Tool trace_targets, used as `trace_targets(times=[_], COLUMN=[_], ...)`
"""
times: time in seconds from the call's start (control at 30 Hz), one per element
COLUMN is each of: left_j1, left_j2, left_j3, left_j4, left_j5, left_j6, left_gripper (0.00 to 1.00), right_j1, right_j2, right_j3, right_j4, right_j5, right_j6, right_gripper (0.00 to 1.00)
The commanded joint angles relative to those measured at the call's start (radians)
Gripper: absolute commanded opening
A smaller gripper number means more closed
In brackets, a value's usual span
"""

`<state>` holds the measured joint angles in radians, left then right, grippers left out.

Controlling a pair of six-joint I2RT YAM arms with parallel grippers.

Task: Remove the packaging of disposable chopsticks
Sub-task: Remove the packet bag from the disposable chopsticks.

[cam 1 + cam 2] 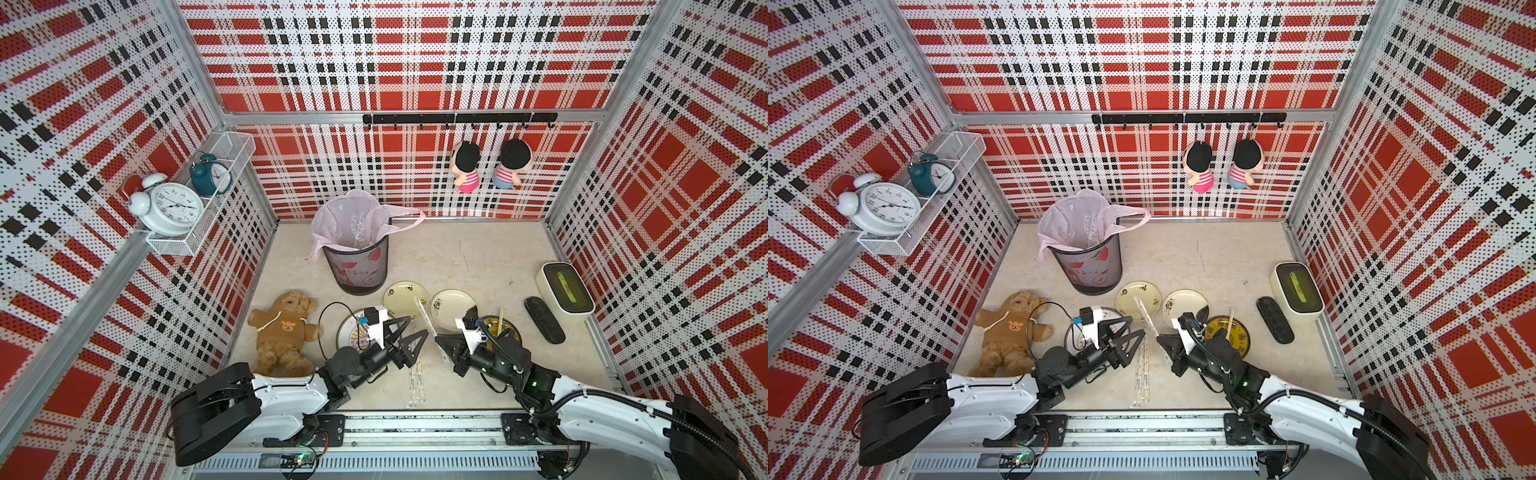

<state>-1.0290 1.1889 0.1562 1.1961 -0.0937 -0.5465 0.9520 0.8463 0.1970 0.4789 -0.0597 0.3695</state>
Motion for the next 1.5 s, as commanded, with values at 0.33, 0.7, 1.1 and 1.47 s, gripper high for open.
trace_targets(times=[0.33,0.7,1.1,1.47], left_j1=[-0.008,-0.003,0.002,0.021], left_j2=[0.054,0.083,0.101,0.093], left_j3=[0.058,0.065,0.071,0.076], left_j4=[0.131,0.154,0.166,0.151], left_j5=[0.014,0.010,0.011,0.059], left_j6=[0.027,0.013,0.005,0.023], left_gripper=[0.59,0.26,0.09,0.00], right_j1=[-0.006,-0.006,-0.006,-0.007], right_j2=[0.019,0.075,0.100,0.100], right_j3=[0.020,0.021,0.019,0.007], right_j4=[0.088,0.155,0.191,0.181], right_j5=[-0.161,-0.204,-0.199,-0.162], right_j6=[-0.096,-0.103,-0.106,-0.112], right_gripper=[0.00,0.00,0.00,0.66])
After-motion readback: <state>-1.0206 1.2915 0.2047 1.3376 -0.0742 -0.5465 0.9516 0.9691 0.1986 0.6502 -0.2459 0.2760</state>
